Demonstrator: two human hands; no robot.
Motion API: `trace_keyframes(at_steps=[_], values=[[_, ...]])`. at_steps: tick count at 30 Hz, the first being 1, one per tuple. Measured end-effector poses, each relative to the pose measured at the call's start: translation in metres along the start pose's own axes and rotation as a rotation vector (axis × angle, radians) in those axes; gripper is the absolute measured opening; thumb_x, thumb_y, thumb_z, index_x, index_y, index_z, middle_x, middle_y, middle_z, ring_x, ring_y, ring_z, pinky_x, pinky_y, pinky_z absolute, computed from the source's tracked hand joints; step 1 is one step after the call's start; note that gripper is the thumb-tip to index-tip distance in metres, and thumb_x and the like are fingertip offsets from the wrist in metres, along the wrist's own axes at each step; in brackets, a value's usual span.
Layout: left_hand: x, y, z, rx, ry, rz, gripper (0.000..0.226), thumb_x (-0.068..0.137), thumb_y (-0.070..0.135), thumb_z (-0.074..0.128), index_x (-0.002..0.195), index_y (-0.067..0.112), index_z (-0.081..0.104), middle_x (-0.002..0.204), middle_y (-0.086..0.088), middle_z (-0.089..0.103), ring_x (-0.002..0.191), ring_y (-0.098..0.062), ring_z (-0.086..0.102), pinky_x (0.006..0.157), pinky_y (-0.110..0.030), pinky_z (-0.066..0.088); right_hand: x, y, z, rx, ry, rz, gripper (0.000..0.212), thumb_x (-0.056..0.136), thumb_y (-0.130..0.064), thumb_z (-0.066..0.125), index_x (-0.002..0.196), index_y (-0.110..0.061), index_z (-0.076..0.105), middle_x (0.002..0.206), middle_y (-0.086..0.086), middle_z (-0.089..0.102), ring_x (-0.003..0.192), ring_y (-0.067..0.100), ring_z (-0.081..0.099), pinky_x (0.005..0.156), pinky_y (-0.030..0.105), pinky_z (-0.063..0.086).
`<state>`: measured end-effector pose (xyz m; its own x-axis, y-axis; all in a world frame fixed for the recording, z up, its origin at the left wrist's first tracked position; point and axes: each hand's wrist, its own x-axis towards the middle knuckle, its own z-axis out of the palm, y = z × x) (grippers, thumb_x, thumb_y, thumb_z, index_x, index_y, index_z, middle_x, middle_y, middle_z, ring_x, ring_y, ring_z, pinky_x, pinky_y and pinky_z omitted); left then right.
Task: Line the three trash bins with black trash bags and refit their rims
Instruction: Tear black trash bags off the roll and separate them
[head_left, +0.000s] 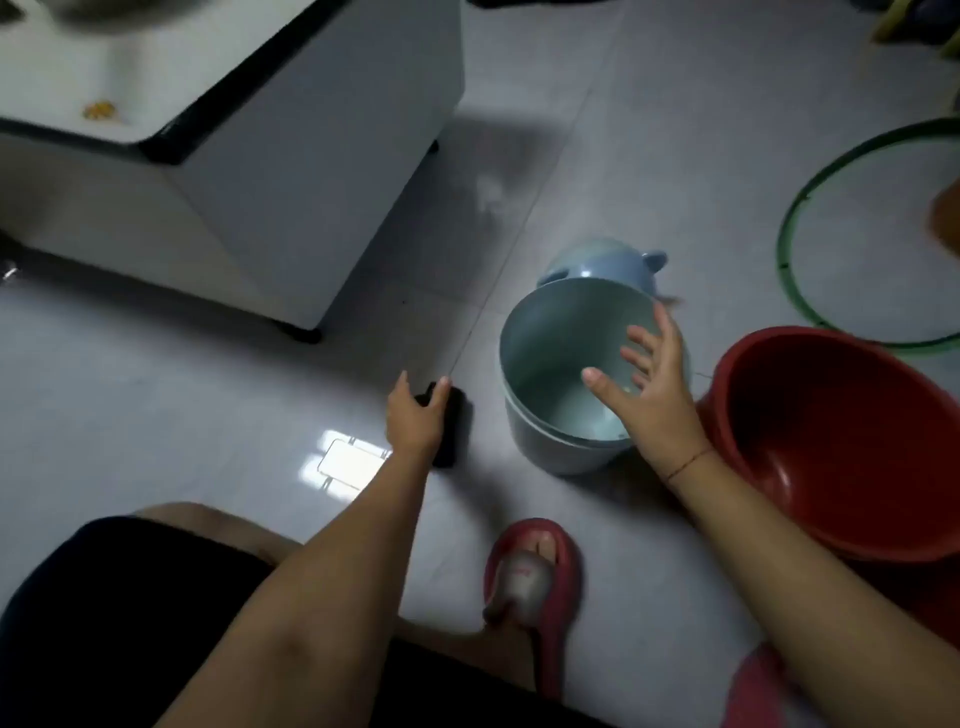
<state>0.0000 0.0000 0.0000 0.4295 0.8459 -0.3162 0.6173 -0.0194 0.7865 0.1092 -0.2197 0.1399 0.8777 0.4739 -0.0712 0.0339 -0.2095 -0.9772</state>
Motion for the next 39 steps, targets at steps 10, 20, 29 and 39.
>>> trace_keyframes(at_steps=[10, 20, 29, 39], values=[[0.037, -0.055, 0.037, 0.337, -0.108, -0.100, 0.084, 0.068, 0.049, 0.076, 0.138, 0.019, 0.042, 0.131, -0.013, 0.052, 0.119, -0.035, 0.052, 0.097, -0.047, 0.044, 0.025, 0.025, 0.009, 0.069, 0.005, 0.041, 0.094, 0.075, -0.024, 0.073, 0.148, -0.028, 0.015, 0.138, -0.003, 0.042, 0.125, 0.011, 0.047, 0.111, 0.034, 0.034], [0.059, -0.031, 0.038, 0.060, -0.079, -0.260, 0.065, 0.066, 0.024, 0.081, 0.121, 0.006, 0.052, 0.113, -0.015, 0.062, 0.102, -0.034, 0.061, 0.081, -0.037, 0.050, 0.023, 0.026, 0.003, 0.087, 0.031, 0.057, 0.090, 0.077, -0.023, 0.072, 0.147, -0.029, 0.016, 0.138, -0.005, 0.042, 0.122, 0.000, 0.047, 0.112, 0.034, 0.034], [0.004, 0.153, -0.052, -0.662, -0.034, -0.015, 0.072, 0.071, 0.029, 0.079, 0.134, 0.018, 0.045, 0.116, -0.006, 0.061, 0.097, -0.025, 0.064, 0.072, -0.042, 0.059, 0.018, -0.027, 0.028, 0.247, 0.035, 0.013, 0.077, 0.070, -0.035, 0.069, 0.137, -0.024, 0.033, 0.136, 0.000, 0.045, 0.129, 0.017, 0.046, 0.108, 0.030, 0.039], [-0.132, 0.196, -0.047, -0.937, -1.031, -0.057, 0.058, 0.080, 0.026, 0.063, 0.131, 0.002, 0.053, 0.122, -0.019, 0.062, 0.106, -0.026, 0.063, 0.093, -0.036, 0.052, -0.020, -0.081, 0.012, 0.514, 0.033, 0.056, 0.049, 0.075, -0.048, 0.063, 0.110, -0.013, 0.065, 0.109, 0.011, 0.072, 0.105, 0.021, 0.067, 0.094, 0.035, 0.052]])
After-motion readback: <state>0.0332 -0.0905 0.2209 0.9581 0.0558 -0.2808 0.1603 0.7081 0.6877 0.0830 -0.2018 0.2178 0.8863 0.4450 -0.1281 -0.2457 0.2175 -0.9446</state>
